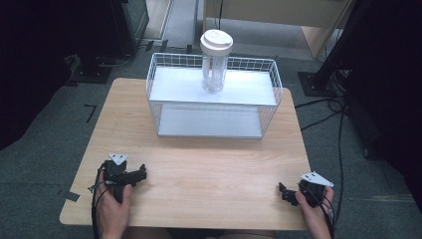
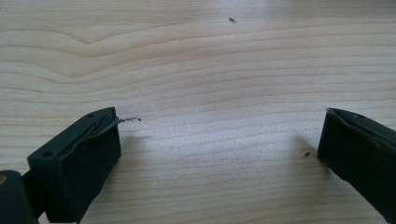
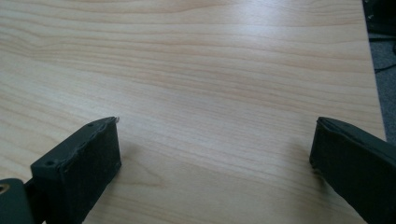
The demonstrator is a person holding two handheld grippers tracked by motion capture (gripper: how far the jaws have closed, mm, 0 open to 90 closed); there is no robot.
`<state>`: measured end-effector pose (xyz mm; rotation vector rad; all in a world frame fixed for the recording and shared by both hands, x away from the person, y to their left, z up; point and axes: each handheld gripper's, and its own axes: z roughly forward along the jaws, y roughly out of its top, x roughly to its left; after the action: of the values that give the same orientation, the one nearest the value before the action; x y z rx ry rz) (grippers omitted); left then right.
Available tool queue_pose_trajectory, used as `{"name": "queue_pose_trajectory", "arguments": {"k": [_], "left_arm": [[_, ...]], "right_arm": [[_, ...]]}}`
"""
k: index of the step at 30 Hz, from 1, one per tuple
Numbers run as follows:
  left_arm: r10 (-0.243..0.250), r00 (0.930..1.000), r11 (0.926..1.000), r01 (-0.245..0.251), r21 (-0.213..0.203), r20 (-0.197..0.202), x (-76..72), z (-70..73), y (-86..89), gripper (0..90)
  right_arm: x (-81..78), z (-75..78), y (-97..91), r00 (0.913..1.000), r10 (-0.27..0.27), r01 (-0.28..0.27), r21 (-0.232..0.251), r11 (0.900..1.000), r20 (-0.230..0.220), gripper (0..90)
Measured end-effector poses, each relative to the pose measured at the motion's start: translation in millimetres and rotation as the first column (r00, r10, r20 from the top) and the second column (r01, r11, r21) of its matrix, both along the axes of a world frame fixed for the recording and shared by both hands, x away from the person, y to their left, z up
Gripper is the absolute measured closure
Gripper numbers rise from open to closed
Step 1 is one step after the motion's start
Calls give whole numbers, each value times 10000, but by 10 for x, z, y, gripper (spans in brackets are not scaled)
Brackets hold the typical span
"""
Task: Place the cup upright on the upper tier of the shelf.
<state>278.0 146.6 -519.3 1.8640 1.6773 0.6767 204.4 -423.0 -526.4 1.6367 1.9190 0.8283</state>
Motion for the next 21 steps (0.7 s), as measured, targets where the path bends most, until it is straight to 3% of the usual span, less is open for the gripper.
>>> {"name": "queue_pose_trajectory", "arguments": {"k": [5, 21], "left_arm": [[36, 10000, 10000, -36, -22, 20, 3, -2, -4, 0], [57, 10000, 10000, -57, -43, 24, 12, -2, -14, 0]], "right_arm": [[-47, -1, 18, 9988, 487, -487, -28, 9988, 17, 16], [-44, -1, 29, 9994, 354, -354, -18, 9994, -12, 11]]}}
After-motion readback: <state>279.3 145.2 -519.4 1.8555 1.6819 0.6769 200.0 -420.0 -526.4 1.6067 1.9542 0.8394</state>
